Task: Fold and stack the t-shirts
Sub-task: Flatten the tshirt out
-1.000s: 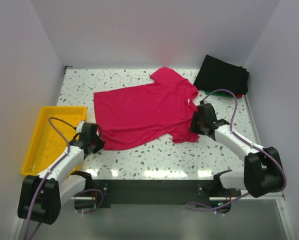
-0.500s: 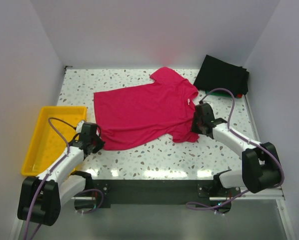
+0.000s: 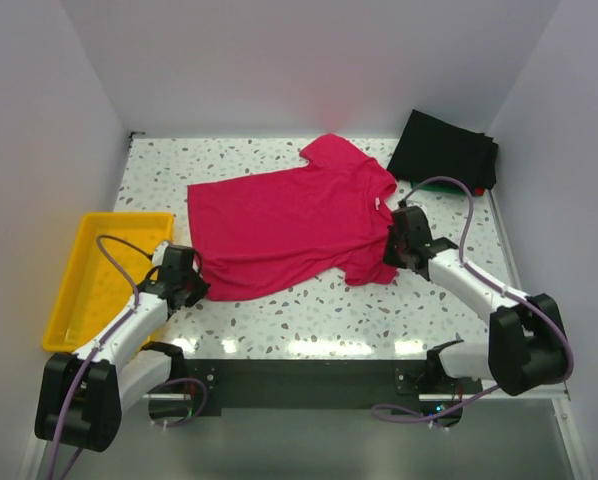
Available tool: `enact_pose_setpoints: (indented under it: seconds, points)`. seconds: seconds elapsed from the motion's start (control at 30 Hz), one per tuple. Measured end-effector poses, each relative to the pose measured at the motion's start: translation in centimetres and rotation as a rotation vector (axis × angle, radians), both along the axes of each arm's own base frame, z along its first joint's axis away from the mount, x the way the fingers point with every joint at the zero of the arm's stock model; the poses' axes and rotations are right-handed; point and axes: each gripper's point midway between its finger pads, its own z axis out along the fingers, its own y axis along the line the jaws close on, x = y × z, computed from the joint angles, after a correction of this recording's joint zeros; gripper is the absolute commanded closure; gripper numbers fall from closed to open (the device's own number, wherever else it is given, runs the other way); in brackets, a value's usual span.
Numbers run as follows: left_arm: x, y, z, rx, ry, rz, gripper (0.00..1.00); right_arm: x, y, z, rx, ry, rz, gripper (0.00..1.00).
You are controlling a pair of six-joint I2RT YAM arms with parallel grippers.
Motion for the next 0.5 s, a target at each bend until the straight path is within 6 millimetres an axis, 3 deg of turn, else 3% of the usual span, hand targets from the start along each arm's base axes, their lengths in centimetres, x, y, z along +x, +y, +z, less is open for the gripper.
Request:
enact_pose_setpoints:
  seconds: [0.23,0.5]
  points:
    - [-0.2,0.3,0.3,0.021,0.014,-0.007,1.00,-1.3,0.4,4.3,0.077,-0.108,0.021,1.00]
    - [1.7,0.9,3.1,0.069,-0.028,0.000,1.00,-6.1,-0.3,9.4,0.159,-0.199,0.047,1.00]
